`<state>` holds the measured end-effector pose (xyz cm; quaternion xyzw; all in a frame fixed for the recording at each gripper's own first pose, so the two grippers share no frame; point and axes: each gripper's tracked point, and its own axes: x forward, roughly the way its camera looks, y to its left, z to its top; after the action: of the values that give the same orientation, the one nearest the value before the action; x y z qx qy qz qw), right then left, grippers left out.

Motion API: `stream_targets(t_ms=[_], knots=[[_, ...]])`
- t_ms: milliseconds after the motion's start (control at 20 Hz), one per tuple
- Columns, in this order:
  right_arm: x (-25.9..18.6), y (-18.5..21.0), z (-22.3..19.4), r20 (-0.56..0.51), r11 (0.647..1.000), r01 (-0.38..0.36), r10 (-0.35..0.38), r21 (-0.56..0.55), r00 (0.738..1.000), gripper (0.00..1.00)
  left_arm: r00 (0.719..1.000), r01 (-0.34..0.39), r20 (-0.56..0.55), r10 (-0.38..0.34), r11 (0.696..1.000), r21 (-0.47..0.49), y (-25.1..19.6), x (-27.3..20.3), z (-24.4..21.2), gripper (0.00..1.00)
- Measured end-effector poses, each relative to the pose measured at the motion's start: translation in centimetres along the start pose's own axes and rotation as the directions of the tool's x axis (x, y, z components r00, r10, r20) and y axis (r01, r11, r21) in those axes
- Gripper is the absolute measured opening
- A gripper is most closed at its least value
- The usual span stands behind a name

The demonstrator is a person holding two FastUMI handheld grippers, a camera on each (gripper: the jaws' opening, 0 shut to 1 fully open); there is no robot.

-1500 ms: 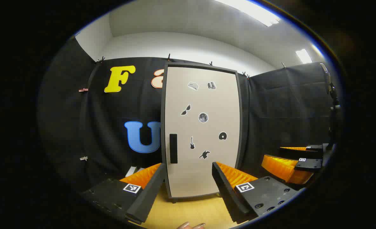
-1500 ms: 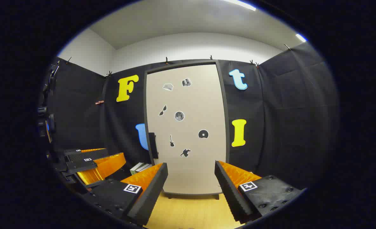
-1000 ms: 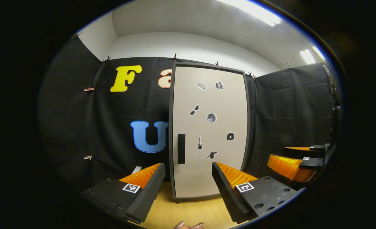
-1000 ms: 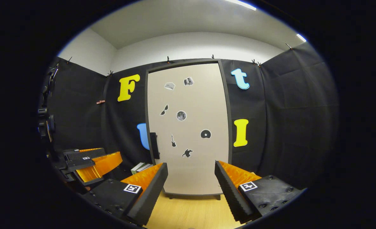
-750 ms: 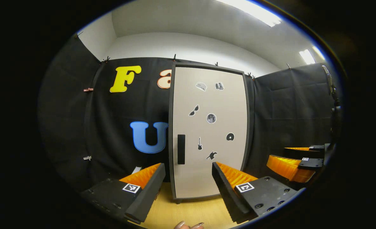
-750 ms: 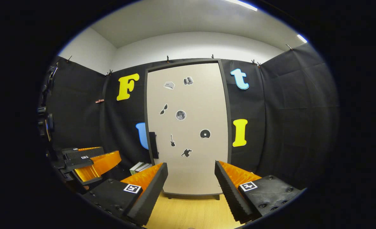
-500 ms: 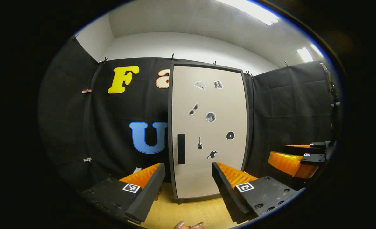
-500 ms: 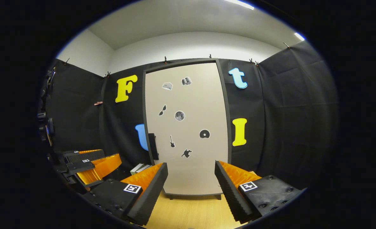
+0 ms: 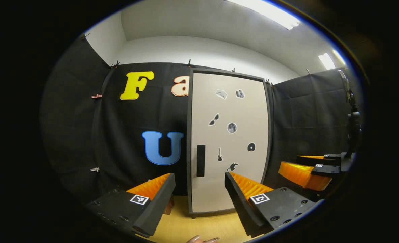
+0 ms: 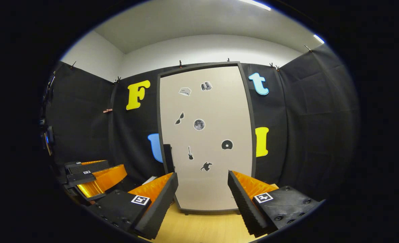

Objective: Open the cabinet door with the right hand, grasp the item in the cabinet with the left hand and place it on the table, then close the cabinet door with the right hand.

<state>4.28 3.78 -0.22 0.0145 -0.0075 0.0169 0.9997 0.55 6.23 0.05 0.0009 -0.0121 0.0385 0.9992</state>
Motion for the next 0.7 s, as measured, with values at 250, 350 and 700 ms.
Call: stream_targets(t_ms=[250, 350, 700], knots=[[3.6, 3.5, -0.7, 0.009, 0.999, -0.053, 0.053, 0.011, 0.999, 0.96, 0.997, -0.072, 0.006, 0.072, 0.997, -0.005, 4.2, -0.5, -0.1, 0.93], [5.3, 5.1, -1.1, 0.011, 0.997, -0.077, 0.076, 0.008, 0.997, 0.96, 0.995, -0.097, 0.004, 0.098, 0.995, -0.008, 5.7, -0.6, -0.1, 0.93], [12.3, 8.9, -2.9, 0.007, 0.994, -0.11, 0.111, -0.018, 0.994, 0.96, 0.977, -0.211, -0.01, 0.211, 0.977, 0.019, 10.0, -1.1, 0.0, 0.93]])
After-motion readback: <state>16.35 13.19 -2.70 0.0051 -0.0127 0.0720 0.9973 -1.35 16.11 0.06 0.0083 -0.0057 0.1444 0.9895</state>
